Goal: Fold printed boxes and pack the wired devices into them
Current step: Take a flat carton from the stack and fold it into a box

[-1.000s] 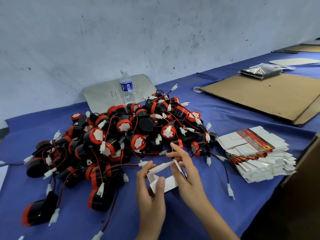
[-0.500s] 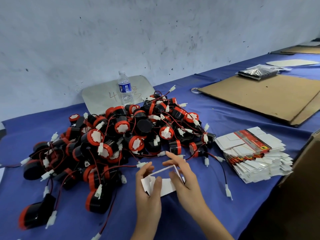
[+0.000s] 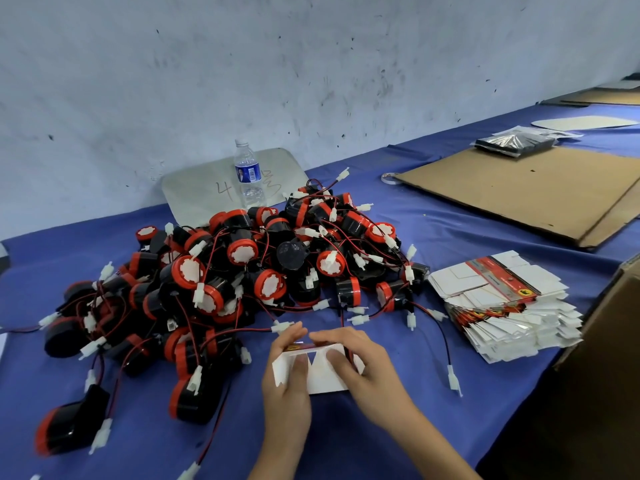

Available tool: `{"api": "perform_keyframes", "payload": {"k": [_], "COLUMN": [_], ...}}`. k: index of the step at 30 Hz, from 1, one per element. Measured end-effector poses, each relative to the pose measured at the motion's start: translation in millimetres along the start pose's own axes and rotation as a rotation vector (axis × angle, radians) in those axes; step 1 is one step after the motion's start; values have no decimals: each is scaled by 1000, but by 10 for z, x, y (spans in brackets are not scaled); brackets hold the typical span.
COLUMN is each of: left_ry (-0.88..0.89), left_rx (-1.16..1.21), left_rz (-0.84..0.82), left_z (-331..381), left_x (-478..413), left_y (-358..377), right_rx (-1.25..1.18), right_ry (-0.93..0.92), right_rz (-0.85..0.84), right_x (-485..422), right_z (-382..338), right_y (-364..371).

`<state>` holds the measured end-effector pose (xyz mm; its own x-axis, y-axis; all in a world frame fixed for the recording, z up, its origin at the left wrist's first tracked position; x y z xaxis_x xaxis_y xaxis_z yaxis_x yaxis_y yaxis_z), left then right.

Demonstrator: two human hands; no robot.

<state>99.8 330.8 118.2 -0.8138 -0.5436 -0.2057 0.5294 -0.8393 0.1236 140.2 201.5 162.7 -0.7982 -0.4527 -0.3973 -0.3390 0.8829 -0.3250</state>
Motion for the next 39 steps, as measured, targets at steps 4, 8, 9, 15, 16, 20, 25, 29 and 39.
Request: {"api": "perform_keyframes", "payload": {"k": [4, 8, 9, 15, 16, 20, 25, 29, 39], "left_ry": [100, 279, 320, 447, 446, 463, 476, 398, 436], "left_rx": [-83, -245, -273, -288, -289, -298, -261, -122, -273], "left_rz": [22, -17, -23, -74, -74, -59, -62, -55, -74], "left_z": [125, 290, 322, 437, 435, 408, 376, 321, 338], "left_x": [70, 203, 213, 168, 162, 142, 140, 142, 186], "left_y": [47, 159, 170, 171, 161, 116, 96, 63, 91], "right_rx": [-111, -443, -480, -614, -625, -651, -571, -364, -40], "right_ry": [33, 153, 165, 252, 263, 205, 144, 213, 277], "right_rz": [200, 395, 409, 400, 395, 319, 106, 0, -293], "right_x": [24, 39, 35, 33, 37, 14, -40, -54, -145], "right_z": [16, 28, 13, 88, 104, 17, -39, 43, -11], "right_y": [-100, -191, -195, -134, -121, -109, -101, -75, -150]}}
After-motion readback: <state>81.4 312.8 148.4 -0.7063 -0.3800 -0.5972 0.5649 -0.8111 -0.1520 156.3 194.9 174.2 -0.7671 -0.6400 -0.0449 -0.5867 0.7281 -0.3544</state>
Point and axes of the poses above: each hand's wrist, its own x-axis away from the middle knuckle, its own y-axis out of the palm, z = x × y, the point moved 8 cm from there along -x, towards the middle knuckle, and after that the axes turned 3 degrees about -y, right-handed, at the moved point
